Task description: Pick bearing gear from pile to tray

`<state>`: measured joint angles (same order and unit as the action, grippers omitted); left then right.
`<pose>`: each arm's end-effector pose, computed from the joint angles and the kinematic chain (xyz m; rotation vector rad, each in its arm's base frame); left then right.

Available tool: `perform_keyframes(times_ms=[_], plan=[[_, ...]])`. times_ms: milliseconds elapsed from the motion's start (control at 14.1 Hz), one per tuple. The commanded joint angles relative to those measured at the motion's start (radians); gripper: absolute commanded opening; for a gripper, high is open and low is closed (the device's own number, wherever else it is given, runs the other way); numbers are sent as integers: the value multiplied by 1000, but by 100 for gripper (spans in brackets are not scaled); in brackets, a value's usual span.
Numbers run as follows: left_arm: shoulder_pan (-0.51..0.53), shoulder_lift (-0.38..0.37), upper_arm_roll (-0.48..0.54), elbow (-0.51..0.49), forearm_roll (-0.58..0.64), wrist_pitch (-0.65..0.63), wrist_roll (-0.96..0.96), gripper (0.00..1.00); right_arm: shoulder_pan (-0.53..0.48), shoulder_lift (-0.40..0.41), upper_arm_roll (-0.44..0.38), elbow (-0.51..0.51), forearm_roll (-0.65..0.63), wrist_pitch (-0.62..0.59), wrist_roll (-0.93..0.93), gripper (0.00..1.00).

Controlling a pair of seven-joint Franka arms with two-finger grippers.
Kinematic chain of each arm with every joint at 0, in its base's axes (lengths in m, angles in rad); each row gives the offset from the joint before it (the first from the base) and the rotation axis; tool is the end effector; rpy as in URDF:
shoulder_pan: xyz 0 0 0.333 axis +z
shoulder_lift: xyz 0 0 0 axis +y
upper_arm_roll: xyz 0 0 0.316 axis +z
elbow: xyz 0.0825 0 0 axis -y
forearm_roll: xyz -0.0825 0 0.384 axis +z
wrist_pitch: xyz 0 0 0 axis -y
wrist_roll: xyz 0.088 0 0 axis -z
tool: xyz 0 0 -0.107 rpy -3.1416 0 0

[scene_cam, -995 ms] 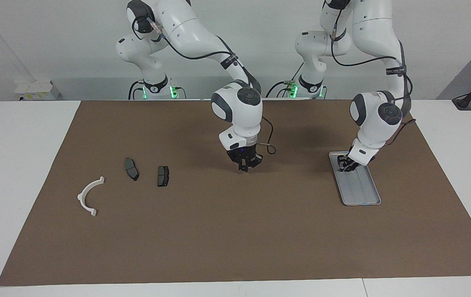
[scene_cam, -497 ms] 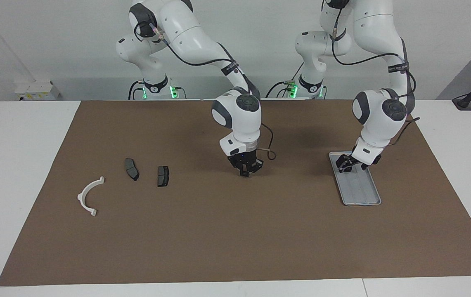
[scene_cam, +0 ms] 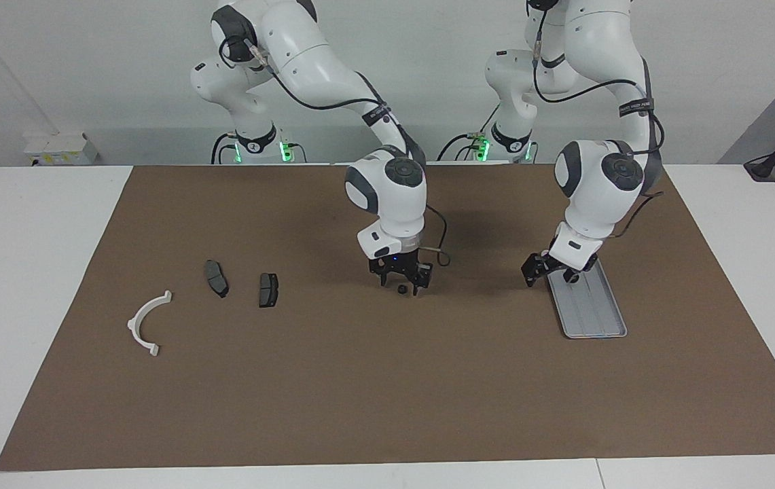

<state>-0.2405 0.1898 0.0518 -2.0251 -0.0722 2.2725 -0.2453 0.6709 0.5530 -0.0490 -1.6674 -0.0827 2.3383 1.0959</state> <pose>0.5803 -0.1135 0.3616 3.0787 0.1547 0.0718 0.5607 0.4054 0.2965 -3.0365 0.6333 -0.2234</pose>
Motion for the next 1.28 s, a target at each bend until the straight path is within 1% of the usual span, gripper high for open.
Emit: perform_keyframes(times_ms=[0, 213, 284, 426, 569, 782, 853, 924, 995, 1066, 1137, 1208], plan=[[-80, -1, 10, 23, -12, -11, -144, 100, -60, 12, 5, 34, -28, -11, -58, 92], [-147, 0, 10, 29, -12, -8, -222, 100, -180, -8, 3, 55, -26, -19, -258, 92], [-195, 16, 14, 49, -12, -11, -273, 100, -233, -33, 5, 66, -22, -46, -342, 92], [-282, 83, 16, 121, -6, -14, -420, 100, -328, -59, 8, 110, -11, -121, -518, 92], [-368, 198, 19, 245, -1, -24, -559, 100, -428, -93, 9, 115, -9, -161, -664, 92], [-443, 319, 26, 405, 3, -34, -716, 100, -568, -120, 9, 115, -6, -201, -877, 92], [-456, 361, 29, 446, 27, -69, -729, 100, -608, -131, 8, 114, -8, -217, -945, 92], [-488, 434, 31, 512, 61, -105, -762, 100, -646, -146, 8, 103, -8, -218, -1005, 98], [-496, 456, 49, 552, 72, -134, -772, 100, -690, -162, 8, 98, -8, -220, -1052, 99], [-496, 456, 52, 560, 72, -187, -770, 100, -717, -182, 8, 98, -6, -240, -1065, 99], [-496, 456, 52, 560, 74, -195, -770, 100, -734, -206, 6, 101, -6, -258, -1067, 99], [-494, 456, 52, 559, 75, -191, -769, 98, -752, -249, 5, 101, -6, -278, -1068, 99]])
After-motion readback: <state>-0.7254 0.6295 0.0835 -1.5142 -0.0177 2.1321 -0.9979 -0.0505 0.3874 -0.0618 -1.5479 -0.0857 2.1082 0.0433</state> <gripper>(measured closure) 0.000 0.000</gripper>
